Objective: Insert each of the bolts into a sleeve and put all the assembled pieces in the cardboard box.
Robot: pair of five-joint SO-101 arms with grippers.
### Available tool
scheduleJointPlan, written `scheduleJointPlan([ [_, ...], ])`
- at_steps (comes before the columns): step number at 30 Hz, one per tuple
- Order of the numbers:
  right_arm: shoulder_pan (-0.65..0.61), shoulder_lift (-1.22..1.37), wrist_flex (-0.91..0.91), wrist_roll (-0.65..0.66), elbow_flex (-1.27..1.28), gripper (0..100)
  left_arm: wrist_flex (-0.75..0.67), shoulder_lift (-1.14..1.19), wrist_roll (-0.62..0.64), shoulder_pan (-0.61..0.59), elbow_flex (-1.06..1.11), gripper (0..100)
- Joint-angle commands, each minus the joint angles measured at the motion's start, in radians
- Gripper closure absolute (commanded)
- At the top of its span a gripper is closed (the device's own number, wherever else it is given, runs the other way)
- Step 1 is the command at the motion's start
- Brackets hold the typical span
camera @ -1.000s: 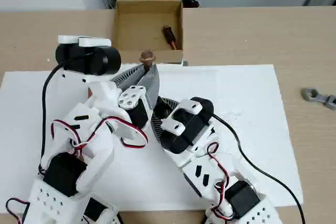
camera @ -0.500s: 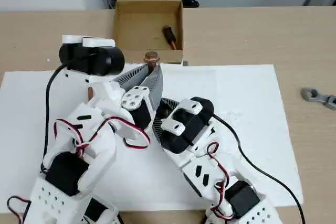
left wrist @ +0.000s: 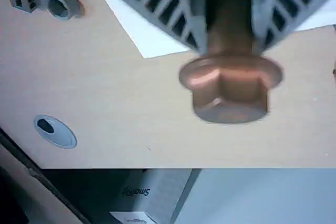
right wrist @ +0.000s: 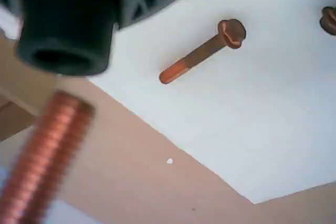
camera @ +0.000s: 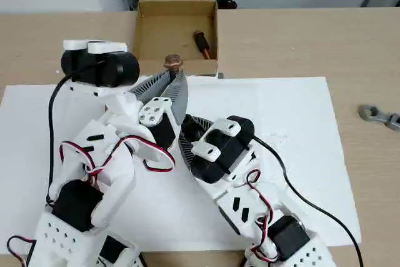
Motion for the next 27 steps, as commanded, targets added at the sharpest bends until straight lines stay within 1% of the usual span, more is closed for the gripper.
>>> scheduleJointPlan([
  [1,-0.007,-0.016,-0.018,0.012,-0.012,99.5,-0.031,0.002,0.005,-0.003,-0.005,99],
  [7,-0.007,-0.016,-0.018,0.012,-0.012,99.5,-0.091,0.003,0.005,-0.005,0.056,99],
  [11,-0.007,-0.016,-0.018,0.012,-0.012,99.5,-0.101,0.003,0.005,-0.005,0.065,99],
  [24,-0.007,-0.016,-0.018,0.012,-0.012,99.5,-0.097,0.002,0.006,0.002,0.102,99],
  [27,-0.007,-0.016,-0.018,0.012,-0.012,99.5,-0.069,-0.002,0.006,0.002,0.102,99],
])
